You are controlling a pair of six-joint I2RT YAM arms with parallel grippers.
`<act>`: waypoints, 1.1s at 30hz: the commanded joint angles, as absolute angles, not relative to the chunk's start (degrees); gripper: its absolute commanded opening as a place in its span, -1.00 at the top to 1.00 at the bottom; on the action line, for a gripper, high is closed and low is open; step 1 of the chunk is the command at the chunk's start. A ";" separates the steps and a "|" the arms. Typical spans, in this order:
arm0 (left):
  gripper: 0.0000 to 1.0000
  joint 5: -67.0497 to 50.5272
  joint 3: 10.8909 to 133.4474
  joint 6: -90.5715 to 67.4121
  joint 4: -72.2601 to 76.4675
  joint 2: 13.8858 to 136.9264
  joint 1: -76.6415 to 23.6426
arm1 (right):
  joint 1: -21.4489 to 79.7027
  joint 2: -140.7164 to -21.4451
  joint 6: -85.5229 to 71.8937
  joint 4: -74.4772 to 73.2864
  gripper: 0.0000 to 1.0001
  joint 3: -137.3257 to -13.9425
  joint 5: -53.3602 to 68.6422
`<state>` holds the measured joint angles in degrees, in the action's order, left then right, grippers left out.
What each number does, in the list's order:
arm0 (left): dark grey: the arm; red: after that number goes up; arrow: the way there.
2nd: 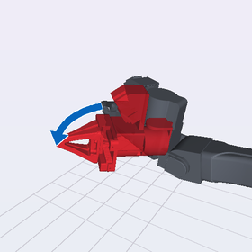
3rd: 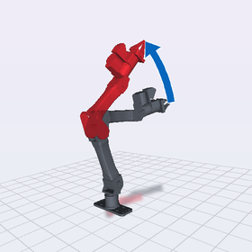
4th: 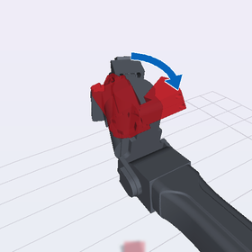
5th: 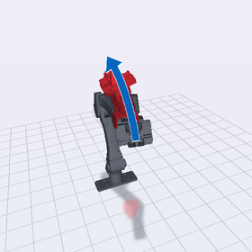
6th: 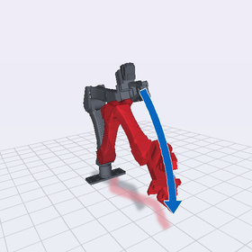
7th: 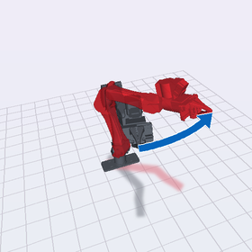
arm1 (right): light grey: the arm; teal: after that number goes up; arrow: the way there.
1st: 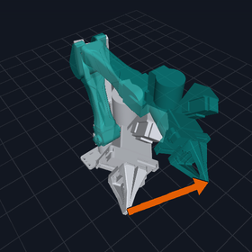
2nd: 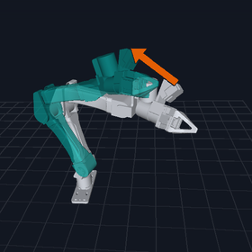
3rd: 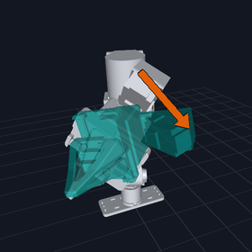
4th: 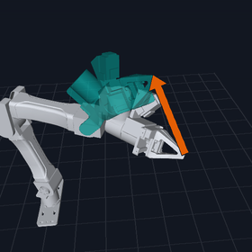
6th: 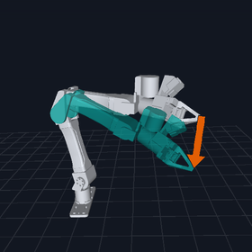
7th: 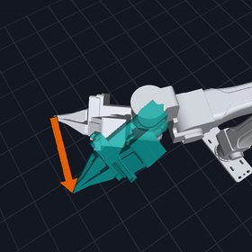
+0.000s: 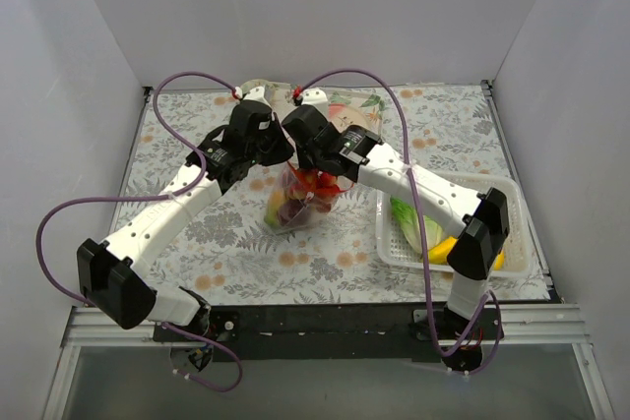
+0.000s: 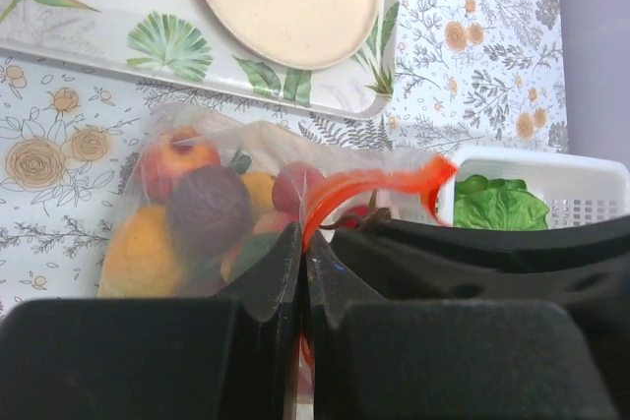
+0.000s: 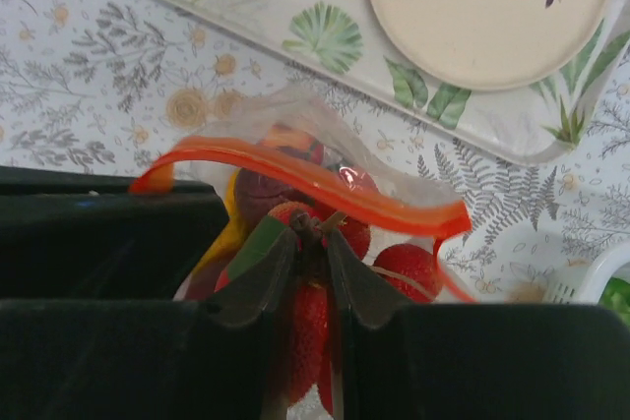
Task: Place the food in the zip-top bag and seal the zipper
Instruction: Place the fake fruit in the zipper food storage bag.
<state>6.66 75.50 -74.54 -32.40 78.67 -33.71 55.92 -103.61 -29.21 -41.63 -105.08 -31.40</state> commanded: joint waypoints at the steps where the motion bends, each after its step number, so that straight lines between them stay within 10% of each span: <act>1: 1.00 8.00 78.05 -75.14 -30.50 76.90 -33.31 | 54.14 -98.97 -29.10 -36.49 0.43 -100.29 -26.46; 11: 1.00 6.59 77.78 -75.67 -30.41 77.96 -33.31 | 54.05 -94.93 -26.28 -37.96 -0.57 -103.80 -26.01; 33: 1.00 6.68 76.91 -75.41 -32.17 77.78 -33.22 | 48.78 -77.16 -33.22 -26.55 -0.54 -70.66 -18.28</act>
<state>6.46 75.85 -75.48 -32.49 78.78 -33.50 49.95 -78.15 -32.62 -35.27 -69.78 -21.63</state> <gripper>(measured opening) 0.010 0.766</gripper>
